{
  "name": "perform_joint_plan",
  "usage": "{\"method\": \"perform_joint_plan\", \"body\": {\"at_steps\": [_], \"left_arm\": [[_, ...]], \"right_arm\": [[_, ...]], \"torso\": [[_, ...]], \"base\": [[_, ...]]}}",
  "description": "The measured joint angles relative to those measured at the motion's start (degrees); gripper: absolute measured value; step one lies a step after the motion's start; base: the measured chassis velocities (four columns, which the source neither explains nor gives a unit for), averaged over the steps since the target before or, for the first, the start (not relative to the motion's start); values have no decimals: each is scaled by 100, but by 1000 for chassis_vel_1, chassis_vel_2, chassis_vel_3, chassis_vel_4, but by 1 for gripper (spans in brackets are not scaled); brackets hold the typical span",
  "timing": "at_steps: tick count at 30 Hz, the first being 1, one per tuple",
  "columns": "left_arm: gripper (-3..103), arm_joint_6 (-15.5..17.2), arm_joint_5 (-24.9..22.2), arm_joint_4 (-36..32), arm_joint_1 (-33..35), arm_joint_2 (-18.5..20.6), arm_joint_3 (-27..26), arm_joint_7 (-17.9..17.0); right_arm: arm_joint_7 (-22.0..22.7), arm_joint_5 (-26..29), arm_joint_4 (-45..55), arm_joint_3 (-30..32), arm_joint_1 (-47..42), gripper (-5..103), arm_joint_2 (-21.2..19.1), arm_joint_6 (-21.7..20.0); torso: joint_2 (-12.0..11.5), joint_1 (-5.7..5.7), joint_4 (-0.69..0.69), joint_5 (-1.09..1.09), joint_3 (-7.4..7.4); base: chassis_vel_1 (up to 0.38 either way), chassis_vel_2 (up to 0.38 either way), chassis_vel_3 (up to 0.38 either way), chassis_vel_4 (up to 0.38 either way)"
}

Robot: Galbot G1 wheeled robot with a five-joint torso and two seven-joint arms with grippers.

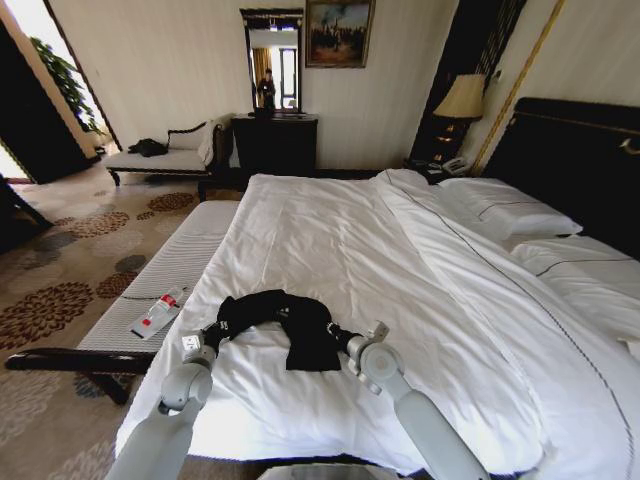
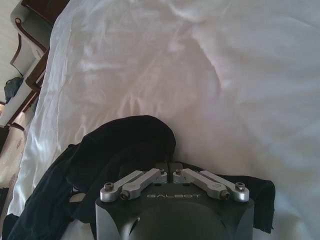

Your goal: Fold the clothes on the bed.

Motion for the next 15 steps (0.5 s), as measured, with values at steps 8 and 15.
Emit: {"method": "perform_joint_plan", "body": {"at_steps": [8, 15], "left_arm": [[1, -53, -68, -82, -27, 6, -53, -11], [1, -155, -263, -470, -108, 65, -243, -101]], "right_arm": [[-591, -515, -15, 113, -95, 0, 11, 507], [-1378, -912, 514, 452, -270, 0, -151, 1028]], "torso": [[0, 0, 0, 0, 0], [0, 0, 1, 0, 0]], "base": [[0, 0, 0, 0], [0, 0, 0, 0]]}}
